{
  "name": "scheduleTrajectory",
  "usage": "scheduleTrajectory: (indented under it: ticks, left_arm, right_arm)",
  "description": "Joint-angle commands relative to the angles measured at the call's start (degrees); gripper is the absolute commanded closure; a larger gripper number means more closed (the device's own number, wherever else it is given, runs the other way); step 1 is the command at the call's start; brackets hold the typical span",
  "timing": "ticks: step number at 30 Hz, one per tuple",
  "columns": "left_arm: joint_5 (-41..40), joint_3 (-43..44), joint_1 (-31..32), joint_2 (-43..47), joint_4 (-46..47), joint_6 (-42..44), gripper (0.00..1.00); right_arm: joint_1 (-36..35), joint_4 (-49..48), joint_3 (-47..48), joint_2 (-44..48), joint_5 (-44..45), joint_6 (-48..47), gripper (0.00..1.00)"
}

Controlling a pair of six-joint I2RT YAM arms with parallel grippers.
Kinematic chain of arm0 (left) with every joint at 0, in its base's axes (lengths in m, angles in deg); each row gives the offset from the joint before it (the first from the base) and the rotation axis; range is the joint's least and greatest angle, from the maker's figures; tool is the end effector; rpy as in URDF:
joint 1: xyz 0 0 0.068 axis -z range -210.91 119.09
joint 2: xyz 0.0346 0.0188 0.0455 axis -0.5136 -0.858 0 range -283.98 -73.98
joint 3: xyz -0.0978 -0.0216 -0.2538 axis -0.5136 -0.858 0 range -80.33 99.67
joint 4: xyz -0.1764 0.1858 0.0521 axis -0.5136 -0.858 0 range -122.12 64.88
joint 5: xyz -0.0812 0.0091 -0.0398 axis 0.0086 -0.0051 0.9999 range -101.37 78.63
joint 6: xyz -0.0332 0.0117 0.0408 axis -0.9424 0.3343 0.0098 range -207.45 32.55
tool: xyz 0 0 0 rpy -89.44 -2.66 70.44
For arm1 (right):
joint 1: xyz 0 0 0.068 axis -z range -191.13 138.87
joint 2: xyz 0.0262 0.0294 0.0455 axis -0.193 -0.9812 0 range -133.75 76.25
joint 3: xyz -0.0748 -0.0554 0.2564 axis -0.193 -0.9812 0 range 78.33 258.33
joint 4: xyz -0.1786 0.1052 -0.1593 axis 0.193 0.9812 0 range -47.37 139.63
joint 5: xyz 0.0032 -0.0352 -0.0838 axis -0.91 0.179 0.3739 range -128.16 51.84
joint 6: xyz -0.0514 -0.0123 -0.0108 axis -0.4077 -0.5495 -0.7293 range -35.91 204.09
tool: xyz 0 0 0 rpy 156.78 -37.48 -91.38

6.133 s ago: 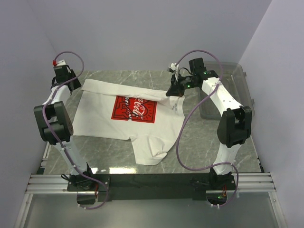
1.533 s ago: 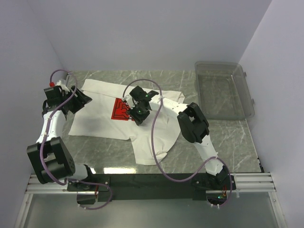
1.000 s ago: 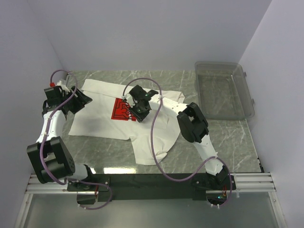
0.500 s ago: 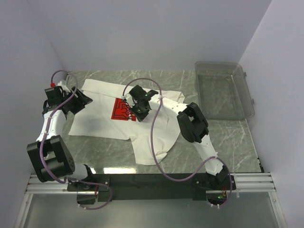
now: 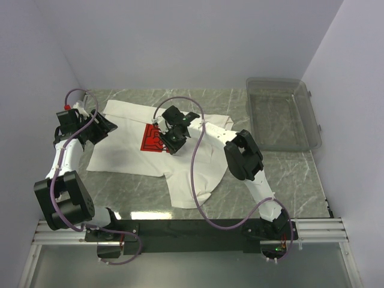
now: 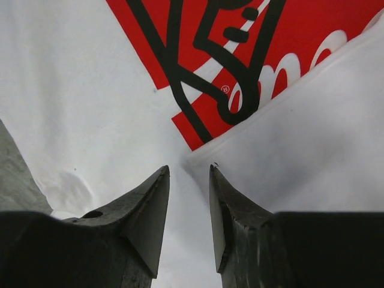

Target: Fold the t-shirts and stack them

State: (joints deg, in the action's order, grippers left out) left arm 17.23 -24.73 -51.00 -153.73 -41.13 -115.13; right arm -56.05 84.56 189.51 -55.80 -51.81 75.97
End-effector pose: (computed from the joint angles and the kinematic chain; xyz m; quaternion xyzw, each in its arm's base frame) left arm 0.2890 0.0877 0.2601 -0.2607 0.8457 -0.2505 0.3925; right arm 0.3459 0.3567 0.1816 -0.4560 0.8510 0.1833 0.1850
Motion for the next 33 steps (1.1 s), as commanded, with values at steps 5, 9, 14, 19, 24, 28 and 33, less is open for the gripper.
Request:
scheduleTrajectory:
  ticks: [5,9,14,19,24,28,33]
  left_arm:
    - [1.28,-0.22,0.15,1.08,0.37,0.96,0.31]
    - [1.28,-0.13,0.23,1.08,0.19,1.14,0.31]
    - [1.28,-0.05,0.15,0.99,0.19,1.14,0.31]
    - [1.11,-0.05,0.23,0.82,0.10,1.14,0.31]
    - [1.28,0.04,0.15,0.82,0.19,1.23,0.31]
    - [1.28,0.13,0.23,0.73,0.10,1.23,0.31]
    - [1.28,0.22,0.23,0.73,0.01,1.31,0.31]
  right_arm:
    - [-0.86,-1.06,2.55,-1.46,3.01,2.14,0.60]
    - [-1.30,-1.24,2.56,-1.98,3.63,2.58,0.62]
    - [-1.83,-1.33,2.29,-2.42,4.77,2.93,0.62]
    - [-1.92,-1.59,1.68,-2.07,6.09,2.67,0.68]
    - [-1.92,-2.64,1.24,0.21,6.00,2.14,0.86]
    - [-2.09,-2.38,2.03,1.09,5.39,2.32,0.99]
    - [-2.27,-2.12,2.29,2.41,3.90,3.11,1.00]
